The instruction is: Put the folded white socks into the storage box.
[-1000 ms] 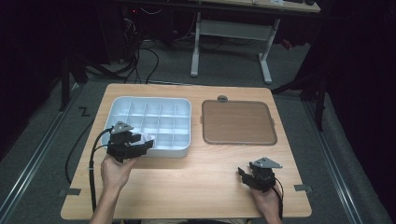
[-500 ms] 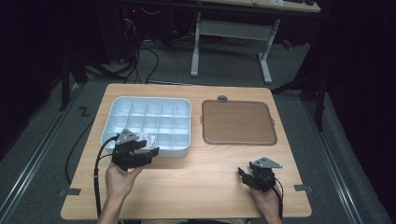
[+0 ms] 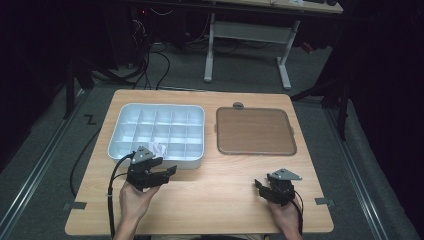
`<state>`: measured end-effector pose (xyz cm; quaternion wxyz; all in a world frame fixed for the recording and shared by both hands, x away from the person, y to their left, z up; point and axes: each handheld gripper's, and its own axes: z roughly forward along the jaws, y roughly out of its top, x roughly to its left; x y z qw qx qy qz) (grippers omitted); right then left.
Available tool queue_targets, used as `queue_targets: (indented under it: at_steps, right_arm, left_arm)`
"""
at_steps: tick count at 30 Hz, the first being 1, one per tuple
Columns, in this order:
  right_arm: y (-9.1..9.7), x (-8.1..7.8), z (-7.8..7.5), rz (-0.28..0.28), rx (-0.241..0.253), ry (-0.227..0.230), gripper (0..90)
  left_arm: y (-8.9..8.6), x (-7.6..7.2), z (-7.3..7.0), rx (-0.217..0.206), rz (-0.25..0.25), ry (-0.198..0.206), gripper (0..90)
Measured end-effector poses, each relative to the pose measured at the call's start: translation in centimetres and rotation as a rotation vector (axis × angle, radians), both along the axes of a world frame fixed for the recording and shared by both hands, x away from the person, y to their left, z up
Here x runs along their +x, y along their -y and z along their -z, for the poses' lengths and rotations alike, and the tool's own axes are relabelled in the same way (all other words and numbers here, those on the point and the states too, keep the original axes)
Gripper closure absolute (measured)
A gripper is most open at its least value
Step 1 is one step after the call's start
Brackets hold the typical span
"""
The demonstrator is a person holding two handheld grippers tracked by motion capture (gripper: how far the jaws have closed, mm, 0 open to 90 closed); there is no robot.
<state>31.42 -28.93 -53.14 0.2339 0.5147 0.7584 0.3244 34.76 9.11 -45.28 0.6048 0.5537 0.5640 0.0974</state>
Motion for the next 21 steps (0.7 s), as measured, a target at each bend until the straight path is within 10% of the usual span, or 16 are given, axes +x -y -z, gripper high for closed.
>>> queue_targets:
  at_steps: [21]
  right_arm:
    - [0.0, 0.0, 0.0, 0.001, 0.001, 0.0, 44.5]
  left_arm:
    - [1.1, -1.0, 3.0, -0.027, 0.018, -0.042, 36.7]
